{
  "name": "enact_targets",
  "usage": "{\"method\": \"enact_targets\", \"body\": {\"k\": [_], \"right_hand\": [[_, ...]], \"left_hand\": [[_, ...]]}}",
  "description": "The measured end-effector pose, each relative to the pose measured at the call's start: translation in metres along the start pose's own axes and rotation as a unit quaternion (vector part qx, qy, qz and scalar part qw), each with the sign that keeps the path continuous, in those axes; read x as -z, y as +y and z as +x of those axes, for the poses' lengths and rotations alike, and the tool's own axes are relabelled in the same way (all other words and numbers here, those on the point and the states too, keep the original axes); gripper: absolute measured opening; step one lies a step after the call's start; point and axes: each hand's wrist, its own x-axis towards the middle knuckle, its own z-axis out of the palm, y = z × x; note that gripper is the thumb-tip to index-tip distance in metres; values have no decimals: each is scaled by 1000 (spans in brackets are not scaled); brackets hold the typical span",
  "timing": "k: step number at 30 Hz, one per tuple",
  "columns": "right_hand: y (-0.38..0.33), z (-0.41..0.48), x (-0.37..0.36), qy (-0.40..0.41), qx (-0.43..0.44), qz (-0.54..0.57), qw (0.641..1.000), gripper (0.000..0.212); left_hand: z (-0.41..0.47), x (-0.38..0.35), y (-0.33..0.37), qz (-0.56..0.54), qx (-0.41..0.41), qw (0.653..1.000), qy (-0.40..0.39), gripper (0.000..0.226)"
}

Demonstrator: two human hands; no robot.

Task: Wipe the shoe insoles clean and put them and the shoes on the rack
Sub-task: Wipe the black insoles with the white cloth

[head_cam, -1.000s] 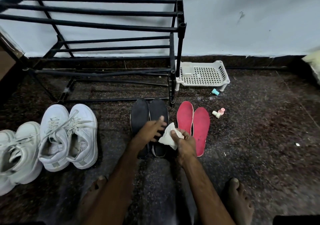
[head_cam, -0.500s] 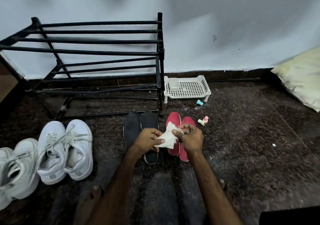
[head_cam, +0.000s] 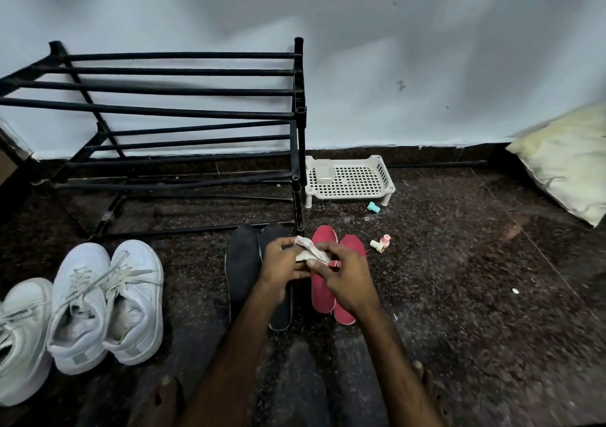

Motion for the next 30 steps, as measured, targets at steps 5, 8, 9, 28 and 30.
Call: {"method": "enact_targets", "body": {"k": [5, 8, 9, 28, 30], "right_hand": [[16, 39, 13, 81, -13, 1, 997, 17], [40, 85, 15, 140, -111, 56, 982, 15], [51, 104, 15, 151, -132, 63, 978, 13], [98, 322, -19, 88, -162, -102, 978, 29], [99, 310, -21, 95, -164, -98, 977, 34]], "left_hand": [[29, -3, 13, 42, 14, 998, -33, 23], [51, 4, 6, 92, 7, 996, -3, 30], [57, 6, 0, 102, 3, 995, 8, 29], [132, 6, -53, 175, -43, 983, 24, 11], [129, 4, -57, 180, -40, 983, 21, 12]]}}
